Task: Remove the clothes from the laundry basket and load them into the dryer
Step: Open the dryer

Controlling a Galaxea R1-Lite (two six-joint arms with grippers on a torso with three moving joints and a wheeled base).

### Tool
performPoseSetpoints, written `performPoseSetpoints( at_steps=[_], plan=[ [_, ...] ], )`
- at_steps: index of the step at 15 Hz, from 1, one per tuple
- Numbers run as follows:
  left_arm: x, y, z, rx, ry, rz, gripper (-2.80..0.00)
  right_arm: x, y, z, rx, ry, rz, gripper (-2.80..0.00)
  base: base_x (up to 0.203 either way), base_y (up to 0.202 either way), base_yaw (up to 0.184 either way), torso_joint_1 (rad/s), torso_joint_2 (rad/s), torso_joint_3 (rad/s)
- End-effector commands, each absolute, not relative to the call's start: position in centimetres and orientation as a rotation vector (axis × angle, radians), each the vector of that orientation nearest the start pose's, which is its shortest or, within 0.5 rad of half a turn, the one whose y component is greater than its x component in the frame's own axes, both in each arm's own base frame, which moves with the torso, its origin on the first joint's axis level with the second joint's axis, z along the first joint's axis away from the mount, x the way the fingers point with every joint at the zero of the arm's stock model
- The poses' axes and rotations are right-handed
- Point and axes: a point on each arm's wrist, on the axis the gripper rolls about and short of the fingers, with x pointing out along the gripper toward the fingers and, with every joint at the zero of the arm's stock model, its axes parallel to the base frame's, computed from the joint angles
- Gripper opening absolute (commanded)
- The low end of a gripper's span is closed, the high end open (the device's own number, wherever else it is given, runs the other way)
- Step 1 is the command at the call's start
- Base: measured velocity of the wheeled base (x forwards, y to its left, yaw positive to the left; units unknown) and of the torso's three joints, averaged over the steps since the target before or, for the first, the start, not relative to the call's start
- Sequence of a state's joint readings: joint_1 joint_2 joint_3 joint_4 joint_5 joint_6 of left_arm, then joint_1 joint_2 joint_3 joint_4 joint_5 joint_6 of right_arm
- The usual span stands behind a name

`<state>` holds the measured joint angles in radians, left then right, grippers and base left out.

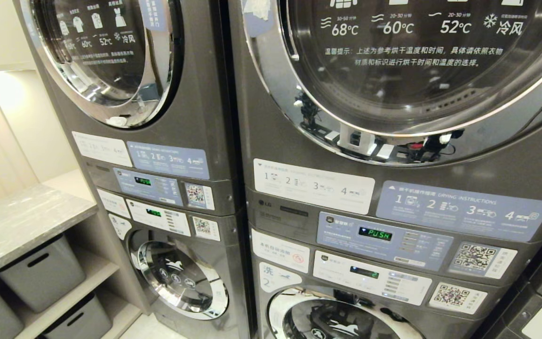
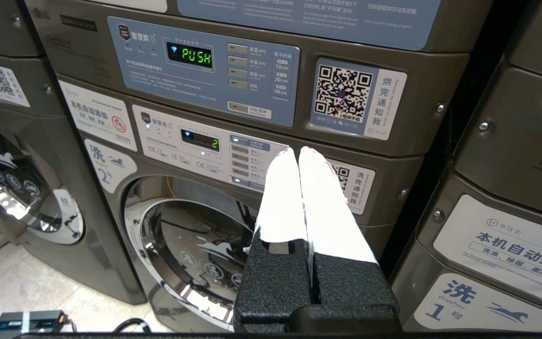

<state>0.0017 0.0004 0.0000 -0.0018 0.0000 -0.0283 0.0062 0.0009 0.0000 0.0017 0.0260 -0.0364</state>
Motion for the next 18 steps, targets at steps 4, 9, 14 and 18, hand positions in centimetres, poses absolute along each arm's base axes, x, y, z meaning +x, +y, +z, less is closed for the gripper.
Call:
performPoseSetpoints(
  at_steps=[4, 9, 14, 18],
  plan=[
    [-2.3, 0.0, 7.6, -0.029, 0.0, 0.002, -2.8, -2.3, 0.0, 7.5, -0.037, -0.001, 0.033, -2.8, 0.0, 0.0, 0.0, 0.0, 0.0, 0.0],
    [-2.3, 0.0, 7.6, -0.028, 0.0, 0.002, -2.8, -2.6, 0.0, 10.4, -0.02, 0.002, 0.003, -2.8, 0.0, 0.0, 0.0, 0.0, 0.0, 0.0],
    [-2.3, 0.0, 7.6, -0.023, -0.002, 0.002, -2.8, 4.5, 0.4, 23.8, -0.07, 0.132, 0.153, -2.8, 0.0, 0.0, 0.0, 0.0, 0.0, 0.0],
    [-2.3, 0.0, 7.6, -0.023, -0.003, 0.002, -2.8, 15.3, 3.6, 33.4, -0.111, 0.045, 0.46, -2.8, 0.0, 0.0, 0.0, 0.0, 0.0, 0.0]
  ],
)
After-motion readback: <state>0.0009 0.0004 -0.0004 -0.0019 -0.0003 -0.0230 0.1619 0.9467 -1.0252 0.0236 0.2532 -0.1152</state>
